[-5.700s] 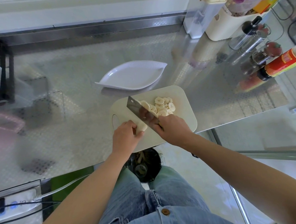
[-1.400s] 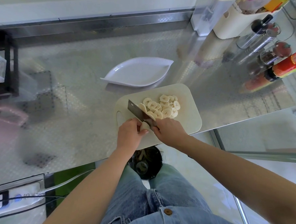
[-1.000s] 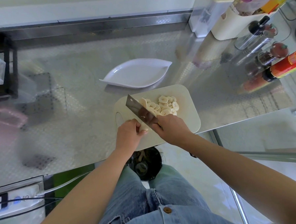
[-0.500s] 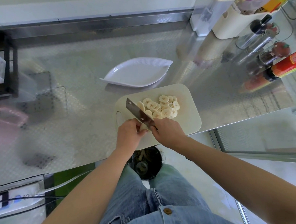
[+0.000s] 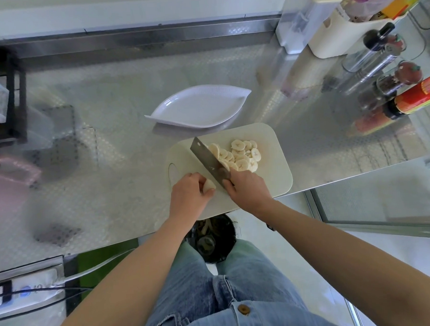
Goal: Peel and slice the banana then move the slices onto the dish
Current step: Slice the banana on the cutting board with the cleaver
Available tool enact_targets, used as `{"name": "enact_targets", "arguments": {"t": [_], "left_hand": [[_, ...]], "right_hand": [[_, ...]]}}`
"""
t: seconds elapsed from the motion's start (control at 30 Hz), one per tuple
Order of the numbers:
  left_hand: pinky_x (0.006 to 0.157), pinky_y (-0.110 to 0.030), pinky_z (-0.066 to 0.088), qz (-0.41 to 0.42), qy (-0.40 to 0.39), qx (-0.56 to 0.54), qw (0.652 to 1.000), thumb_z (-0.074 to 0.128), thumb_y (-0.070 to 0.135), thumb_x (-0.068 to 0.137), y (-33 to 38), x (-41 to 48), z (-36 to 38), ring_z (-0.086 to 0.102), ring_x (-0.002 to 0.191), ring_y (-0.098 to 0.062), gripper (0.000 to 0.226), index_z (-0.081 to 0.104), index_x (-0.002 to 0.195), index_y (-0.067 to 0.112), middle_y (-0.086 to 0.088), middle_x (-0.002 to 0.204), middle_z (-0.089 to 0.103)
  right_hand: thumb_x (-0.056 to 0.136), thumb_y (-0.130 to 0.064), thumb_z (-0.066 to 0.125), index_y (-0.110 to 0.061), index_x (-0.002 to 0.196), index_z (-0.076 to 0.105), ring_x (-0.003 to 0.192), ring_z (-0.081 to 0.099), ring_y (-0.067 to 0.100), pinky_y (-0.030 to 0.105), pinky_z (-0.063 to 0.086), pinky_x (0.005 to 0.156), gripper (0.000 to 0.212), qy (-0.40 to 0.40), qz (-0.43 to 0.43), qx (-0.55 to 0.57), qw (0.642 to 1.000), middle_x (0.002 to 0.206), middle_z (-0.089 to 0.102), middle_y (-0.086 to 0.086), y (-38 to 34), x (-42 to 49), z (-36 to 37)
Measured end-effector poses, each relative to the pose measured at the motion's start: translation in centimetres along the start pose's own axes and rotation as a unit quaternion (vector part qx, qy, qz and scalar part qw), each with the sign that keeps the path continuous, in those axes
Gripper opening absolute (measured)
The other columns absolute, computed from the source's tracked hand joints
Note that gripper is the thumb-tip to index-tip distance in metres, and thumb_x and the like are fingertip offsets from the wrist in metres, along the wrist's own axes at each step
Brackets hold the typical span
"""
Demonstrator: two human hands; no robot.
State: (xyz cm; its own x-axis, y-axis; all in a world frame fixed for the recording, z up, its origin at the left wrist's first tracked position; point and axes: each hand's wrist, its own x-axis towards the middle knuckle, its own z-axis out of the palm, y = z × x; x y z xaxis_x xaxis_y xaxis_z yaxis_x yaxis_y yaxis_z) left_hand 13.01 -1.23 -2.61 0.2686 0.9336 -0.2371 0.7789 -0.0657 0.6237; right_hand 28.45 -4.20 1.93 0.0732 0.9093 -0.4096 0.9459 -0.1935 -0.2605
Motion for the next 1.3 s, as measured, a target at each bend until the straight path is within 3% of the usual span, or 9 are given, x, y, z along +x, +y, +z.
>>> {"name": "enact_targets", "arguments": {"t": [0.2,0.37,0.57,0.7,0.87,1.03,1.17,1.3], "left_hand": [[0.07,-0.025,0.042,0.013,0.007,0.008,1.0,0.074,0.038,0.078,1.2,0.6,0.3,0.059,0.079,-0.017,0.029,0.065,0.098,0.019,0.001,0.09,0.062],[0.071,-0.024,0.044,0.0,0.004,-0.002,1.0,0.077,0.043,0.073,0.7,0.3,0.5,0.062,0.078,-0.016,0.041,0.063,0.104,0.019,0.002,0.088,0.065],[0.067,-0.022,0.043,0.014,0.018,-0.001,1.0,0.076,0.035,0.078,0.7,0.0,0.6,0.055,0.069,-0.007,0.025,0.065,0.093,0.017,0.003,0.084,0.067],[0.07,-0.026,0.048,0.012,0.019,-0.003,1.0,0.074,0.033,0.081,0.8,0.2,0.6,0.06,0.071,-0.01,0.022,0.067,0.091,0.015,0.002,0.084,0.069],[0.067,-0.023,0.041,0.014,0.021,-0.003,1.0,0.075,0.031,0.08,0.7,0.2,0.6,0.053,0.068,-0.007,0.021,0.066,0.09,0.015,0.002,0.083,0.067],[0.068,-0.028,0.047,0.008,0.014,-0.004,1.0,0.077,0.03,0.078,0.7,0.3,0.7,0.06,0.072,-0.014,0.019,0.067,0.086,0.016,0.002,0.081,0.068],[0.069,-0.031,0.048,0.003,0.007,-0.012,1.0,0.078,0.029,0.076,0.9,0.3,0.6,0.06,0.073,-0.015,0.019,0.067,0.086,0.016,0.003,0.082,0.068],[0.07,-0.032,0.05,0.004,0.007,-0.013,1.0,0.077,0.03,0.076,0.8,0.4,0.6,0.06,0.073,-0.015,0.019,0.067,0.086,0.017,0.003,0.082,0.067]], "right_hand": [[0.099,-0.034,0.04,-0.013,0.084,0.04,0.074,0.055,0.034,0.033,0.034,0.059,0.026,0.013,0.022,0.003,1.0,0.076,0.052,0.009,1.2,0.3,-1.2],[0.099,-0.036,0.04,-0.013,0.079,0.039,0.062,0.045,0.028,0.031,0.032,0.057,0.03,0.015,-0.006,0.014,1.0,0.067,0.044,0.004,0.9,-0.5,-1.8],[0.098,-0.036,0.04,-0.014,0.077,0.039,0.06,0.046,0.026,0.031,0.033,0.055,0.031,0.01,-0.021,0.0,1.0,0.06,0.04,0.0,1.1,-0.9,-2.1],[0.098,-0.036,0.04,-0.014,0.077,0.039,0.061,0.046,0.026,0.031,0.034,0.056,0.031,0.003,-0.022,-0.005,1.0,0.061,0.04,0.0,1.0,-0.8,-2.0],[0.099,-0.034,0.039,-0.014,0.076,0.037,0.061,0.043,0.025,0.031,0.032,0.057,0.03,-0.009,-0.022,-0.013,1.0,0.06,0.036,-0.001,0.9,-0.7,-1.9],[0.099,-0.032,0.039,-0.013,0.079,0.038,0.062,0.043,0.026,0.032,0.033,0.058,0.027,-0.017,-0.014,-0.001,1.0,0.061,0.035,0.0,0.7,-0.4,-0.8],[0.098,-0.033,0.04,-0.014,0.082,0.042,0.068,0.048,0.027,0.033,0.04,0.06,0.025,-0.022,0.0,0.007,1.0,0.072,0.048,0.005,0.8,-0.3,0.4],[0.099,-0.035,0.04,-0.013,0.086,0.046,0.069,0.046,0.026,0.033,0.037,0.06,0.026,-0.023,0.002,-0.002,1.0,0.075,0.049,0.005,0.9,-0.3,0.2]]}}
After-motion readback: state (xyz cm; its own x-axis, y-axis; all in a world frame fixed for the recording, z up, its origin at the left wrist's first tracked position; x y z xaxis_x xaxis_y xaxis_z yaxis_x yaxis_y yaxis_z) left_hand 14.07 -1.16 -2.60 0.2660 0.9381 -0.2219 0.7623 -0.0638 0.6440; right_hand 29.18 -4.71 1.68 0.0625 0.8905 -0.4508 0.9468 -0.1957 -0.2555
